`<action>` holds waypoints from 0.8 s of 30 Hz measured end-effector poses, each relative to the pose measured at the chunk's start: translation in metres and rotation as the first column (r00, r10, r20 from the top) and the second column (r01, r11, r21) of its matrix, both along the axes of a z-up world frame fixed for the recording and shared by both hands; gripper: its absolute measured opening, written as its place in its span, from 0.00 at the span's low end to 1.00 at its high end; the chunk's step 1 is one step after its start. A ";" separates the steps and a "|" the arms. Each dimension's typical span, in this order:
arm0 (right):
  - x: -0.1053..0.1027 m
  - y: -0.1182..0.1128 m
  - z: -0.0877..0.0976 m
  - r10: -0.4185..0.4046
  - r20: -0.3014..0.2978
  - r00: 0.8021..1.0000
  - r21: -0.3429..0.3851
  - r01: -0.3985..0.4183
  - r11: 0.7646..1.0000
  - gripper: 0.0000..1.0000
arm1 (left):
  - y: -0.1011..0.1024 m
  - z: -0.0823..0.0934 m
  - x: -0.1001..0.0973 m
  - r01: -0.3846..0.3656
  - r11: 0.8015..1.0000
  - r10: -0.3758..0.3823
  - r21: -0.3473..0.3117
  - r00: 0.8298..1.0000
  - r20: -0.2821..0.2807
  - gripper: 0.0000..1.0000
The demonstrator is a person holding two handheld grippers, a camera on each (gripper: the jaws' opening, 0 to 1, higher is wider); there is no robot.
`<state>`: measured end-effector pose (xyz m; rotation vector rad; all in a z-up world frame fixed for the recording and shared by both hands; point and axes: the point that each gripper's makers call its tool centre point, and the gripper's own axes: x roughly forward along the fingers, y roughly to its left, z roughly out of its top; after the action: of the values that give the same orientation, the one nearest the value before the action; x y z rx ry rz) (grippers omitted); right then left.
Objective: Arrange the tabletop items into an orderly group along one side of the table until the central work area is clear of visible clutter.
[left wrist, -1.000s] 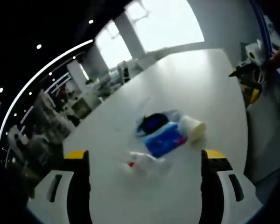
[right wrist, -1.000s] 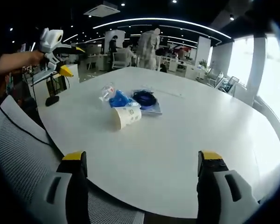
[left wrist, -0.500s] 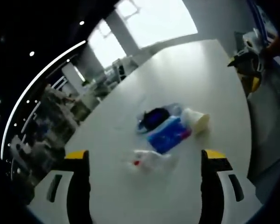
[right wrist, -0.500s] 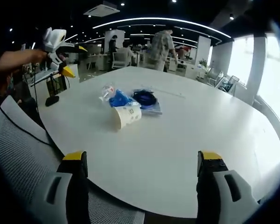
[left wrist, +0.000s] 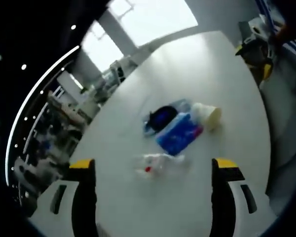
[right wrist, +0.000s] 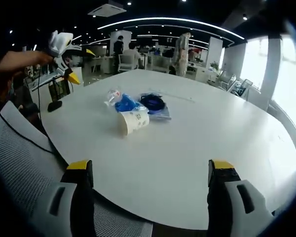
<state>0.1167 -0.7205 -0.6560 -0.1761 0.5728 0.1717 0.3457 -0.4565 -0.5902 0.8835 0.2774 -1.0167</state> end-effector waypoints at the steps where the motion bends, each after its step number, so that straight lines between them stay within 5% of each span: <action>1: 0.000 0.000 0.000 -0.001 0.000 1.000 0.001 0.001 1.000 0.97 | 0.000 0.000 0.000 0.004 1.000 -0.004 0.001 1.000 0.004 0.91; 11: -0.001 -0.001 -0.001 -0.006 -0.003 1.000 0.005 0.006 1.000 0.97 | -0.005 -0.011 0.008 0.067 0.995 -0.069 0.075 0.997 0.021 0.90; 24: 0.000 -0.001 -0.001 -0.012 -0.008 1.000 0.011 0.012 1.000 0.96 | -0.019 -0.025 0.020 0.194 0.963 -0.205 0.188 0.978 0.042 0.85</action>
<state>0.1164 -0.7213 -0.6574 -0.1614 0.5808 0.1641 0.3658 -0.4754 -0.6152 1.1251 0.2357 -1.1615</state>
